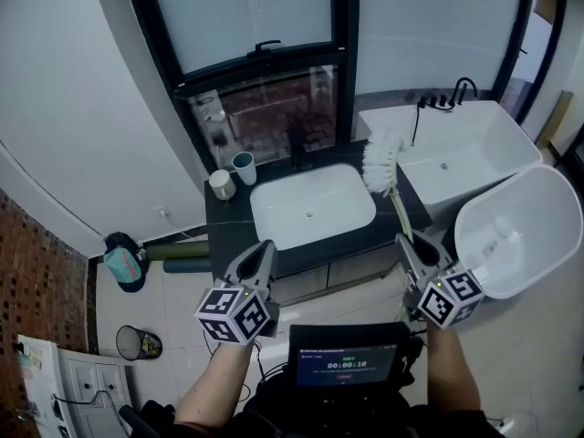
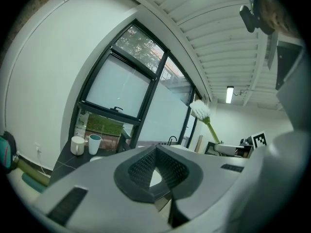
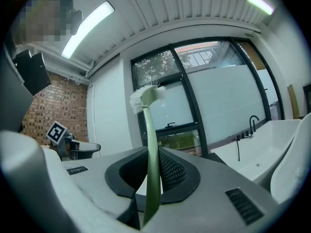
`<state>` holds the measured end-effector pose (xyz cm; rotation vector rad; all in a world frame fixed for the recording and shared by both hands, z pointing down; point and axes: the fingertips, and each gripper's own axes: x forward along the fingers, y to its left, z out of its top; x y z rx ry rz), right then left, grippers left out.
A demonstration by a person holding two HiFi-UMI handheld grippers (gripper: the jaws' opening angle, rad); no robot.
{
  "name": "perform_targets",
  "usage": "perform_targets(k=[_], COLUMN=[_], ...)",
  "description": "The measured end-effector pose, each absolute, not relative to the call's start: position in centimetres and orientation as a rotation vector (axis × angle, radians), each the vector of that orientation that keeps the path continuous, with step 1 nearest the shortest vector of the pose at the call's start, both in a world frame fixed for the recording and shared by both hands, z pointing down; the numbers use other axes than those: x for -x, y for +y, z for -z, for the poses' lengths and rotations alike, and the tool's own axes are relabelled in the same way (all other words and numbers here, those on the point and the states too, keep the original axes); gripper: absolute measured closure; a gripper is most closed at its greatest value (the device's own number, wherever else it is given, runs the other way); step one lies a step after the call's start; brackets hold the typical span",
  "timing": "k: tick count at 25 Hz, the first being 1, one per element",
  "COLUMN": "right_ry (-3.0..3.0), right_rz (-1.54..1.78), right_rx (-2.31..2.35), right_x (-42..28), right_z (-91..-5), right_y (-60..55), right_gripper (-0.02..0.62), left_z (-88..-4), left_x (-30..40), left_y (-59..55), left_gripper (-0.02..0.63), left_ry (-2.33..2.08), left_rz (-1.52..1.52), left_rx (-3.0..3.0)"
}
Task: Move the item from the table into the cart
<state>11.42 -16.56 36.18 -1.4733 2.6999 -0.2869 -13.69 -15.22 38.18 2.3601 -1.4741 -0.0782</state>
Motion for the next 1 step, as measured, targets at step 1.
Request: perform_targets(k=[1], right_ry=[2.700], right_rz=[0.288], right_rx=[1.473], right_x=[-11.58], right_z=[-36.18], right_y=[-16.48], right_gripper=[0.568], left_z=[-38.11], left_x=[13.49], left_y=[-15.13], left_gripper=[0.597], left_ry=[-1.473], left_rz=[0.078], left_rx=[-2.362])
